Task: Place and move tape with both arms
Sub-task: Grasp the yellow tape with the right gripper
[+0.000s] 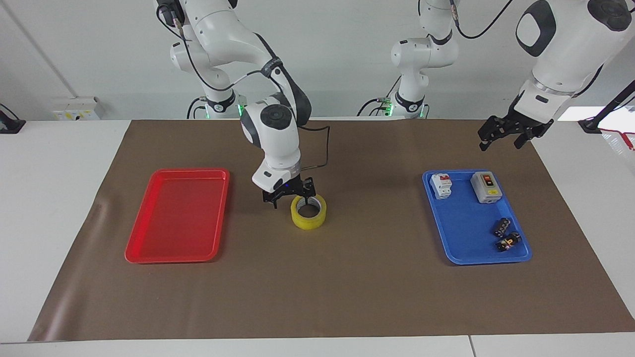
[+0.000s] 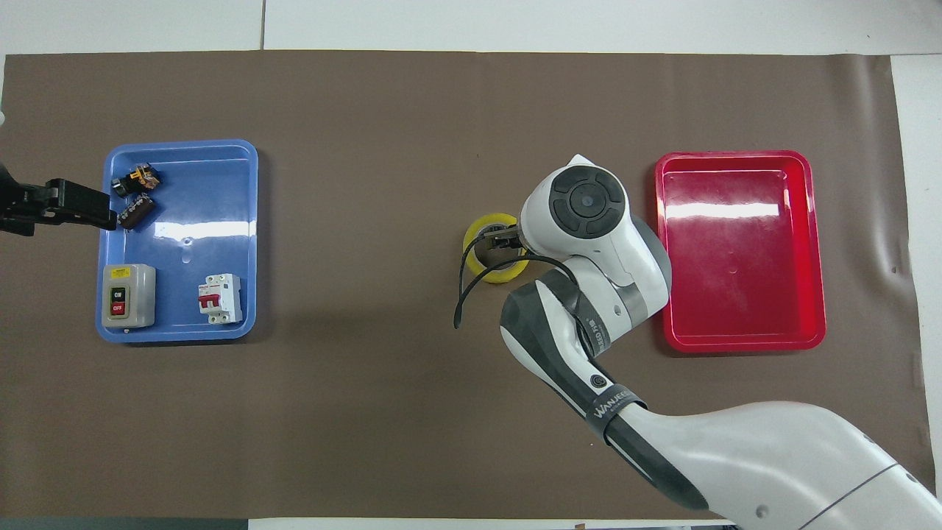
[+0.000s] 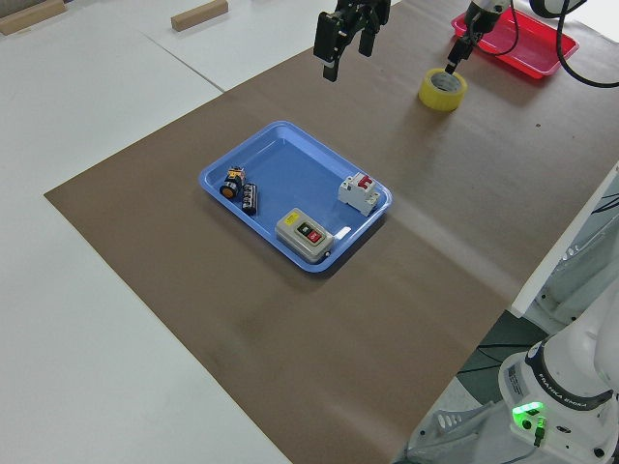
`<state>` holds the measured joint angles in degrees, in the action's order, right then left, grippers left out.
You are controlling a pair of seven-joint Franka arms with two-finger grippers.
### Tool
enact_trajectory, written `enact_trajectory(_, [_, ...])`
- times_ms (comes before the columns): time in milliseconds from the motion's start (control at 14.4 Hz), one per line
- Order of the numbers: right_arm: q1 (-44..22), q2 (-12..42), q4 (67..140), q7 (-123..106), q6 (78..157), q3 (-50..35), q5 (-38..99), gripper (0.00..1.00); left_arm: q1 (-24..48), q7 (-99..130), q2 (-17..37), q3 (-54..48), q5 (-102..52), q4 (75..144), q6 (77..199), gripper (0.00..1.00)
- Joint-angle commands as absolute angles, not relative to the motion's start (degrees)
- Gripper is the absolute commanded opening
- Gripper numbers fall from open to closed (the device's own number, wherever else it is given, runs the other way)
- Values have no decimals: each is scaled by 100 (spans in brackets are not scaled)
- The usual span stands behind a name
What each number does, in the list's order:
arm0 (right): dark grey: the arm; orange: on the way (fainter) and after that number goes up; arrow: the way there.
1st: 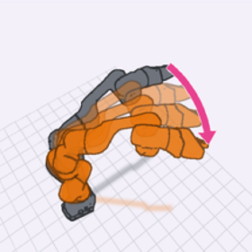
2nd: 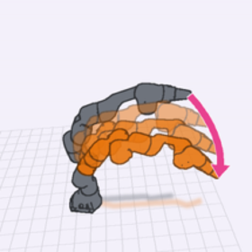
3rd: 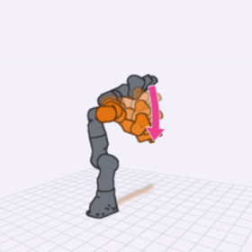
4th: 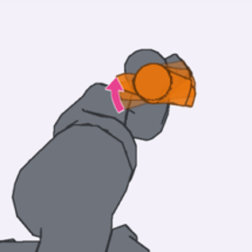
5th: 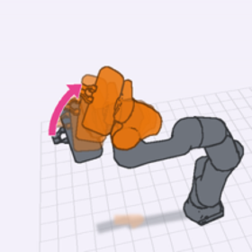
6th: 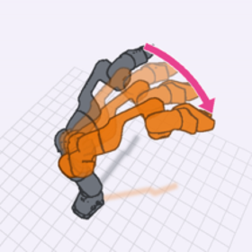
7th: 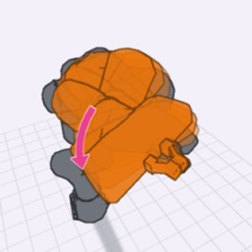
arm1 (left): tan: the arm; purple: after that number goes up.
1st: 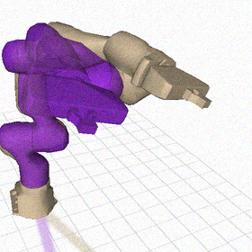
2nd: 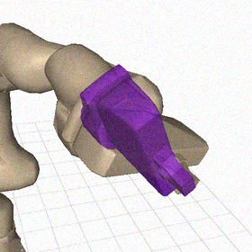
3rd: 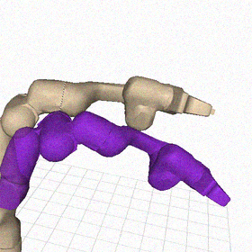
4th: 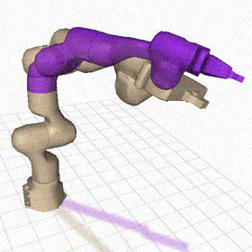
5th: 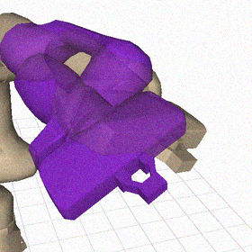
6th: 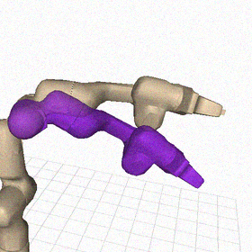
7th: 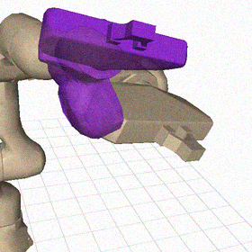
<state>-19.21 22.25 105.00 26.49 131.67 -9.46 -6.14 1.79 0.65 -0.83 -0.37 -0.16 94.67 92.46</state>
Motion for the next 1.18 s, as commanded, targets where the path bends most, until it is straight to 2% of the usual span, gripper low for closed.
enact_trajectory(0, [-1898,2363,10652,2716,13630,-949,-782,100,105,-88,-316,-62,-141,9703,9263,100])
enact_trajectory(486, [-1898,2320,10968,2558,13868,-958,-782,100,114,-26,-290,-70,-141,9668,9273,100])
enact_trajectory(555, [-1898,2320,11038,2575,14008,-958,-782,96,114,-26,-290,-70,-141,9668,9272,100])
enact_trajectory(624, [-1898,2320,11039,2566,14045,-958,-782,84,114,-26,-290,-70,-141,9668,9272,100])
enact_trajectory(833, [-1890,2329,11030,2549,14027,-958,-782,4,114,-26,-290,-70,-141,9668,9272,100])
enact_trajectory(902, [-1890,2329,11030,2549,14010,-958,-782,0,114,-26,-290,-70,-141,9668,9281,100])
enact_trajectory(1110, [-1837,2329,10969,2602,13931,-958,-773,0,114,-26,-290,-70,-141,9668,9281,100])
